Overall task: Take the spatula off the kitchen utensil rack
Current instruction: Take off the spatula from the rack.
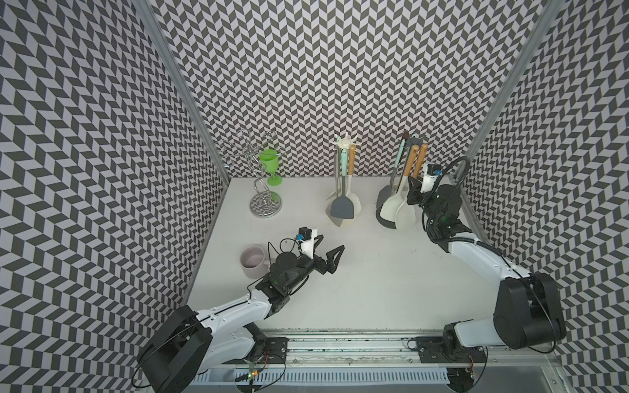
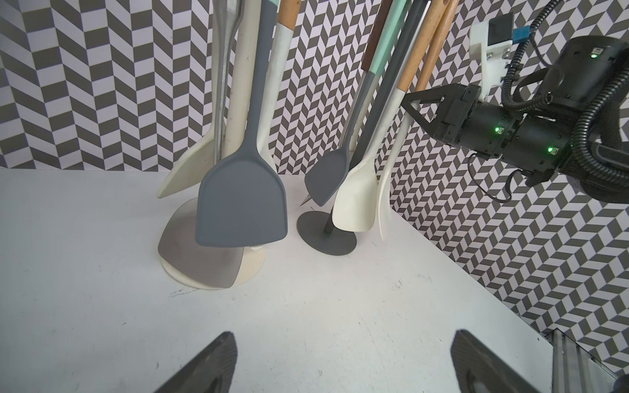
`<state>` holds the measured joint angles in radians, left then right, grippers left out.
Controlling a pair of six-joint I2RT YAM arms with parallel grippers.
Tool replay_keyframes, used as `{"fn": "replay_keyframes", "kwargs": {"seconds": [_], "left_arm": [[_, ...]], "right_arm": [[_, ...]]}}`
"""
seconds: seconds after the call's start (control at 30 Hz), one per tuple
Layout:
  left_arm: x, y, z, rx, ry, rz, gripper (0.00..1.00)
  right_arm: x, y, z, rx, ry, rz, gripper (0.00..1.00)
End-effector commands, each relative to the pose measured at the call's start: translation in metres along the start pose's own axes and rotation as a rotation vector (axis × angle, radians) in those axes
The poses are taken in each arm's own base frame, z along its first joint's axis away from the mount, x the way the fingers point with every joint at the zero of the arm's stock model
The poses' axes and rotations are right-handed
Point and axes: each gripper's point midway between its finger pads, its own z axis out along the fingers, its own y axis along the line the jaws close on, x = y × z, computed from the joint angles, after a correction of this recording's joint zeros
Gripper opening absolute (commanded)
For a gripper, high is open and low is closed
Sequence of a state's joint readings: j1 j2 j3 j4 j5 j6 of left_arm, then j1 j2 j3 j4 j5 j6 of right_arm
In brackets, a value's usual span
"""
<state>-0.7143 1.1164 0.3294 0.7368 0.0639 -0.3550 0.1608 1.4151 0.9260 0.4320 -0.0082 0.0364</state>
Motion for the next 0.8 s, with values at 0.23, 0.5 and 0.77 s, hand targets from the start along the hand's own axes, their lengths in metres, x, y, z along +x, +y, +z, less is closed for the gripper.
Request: {"fn": "replay_keyframes", "kwargs": {"seconds": [0.23, 0.5, 0.77], "left_arm": [[-0.011, -0.006, 0.001, 0.003, -0.027, 0.025, 1.0], [-0.014, -0.006, -0.001, -0.001, -0.035, 0.027, 1.0], [-0.02, -0.01, -0.005, 0.001, -0.05, 0.039, 1.0]], "right_arm": [[-0.039, -0.01, -0.025, 0.071, -0.085, 0.036, 0.0], [-0.051, -0.017, -0.042, 0.125, -0.063, 0.037, 0.0], [-0.061, -0.006, -0.075, 0.117, -0.073, 0.017, 0.0]]}}
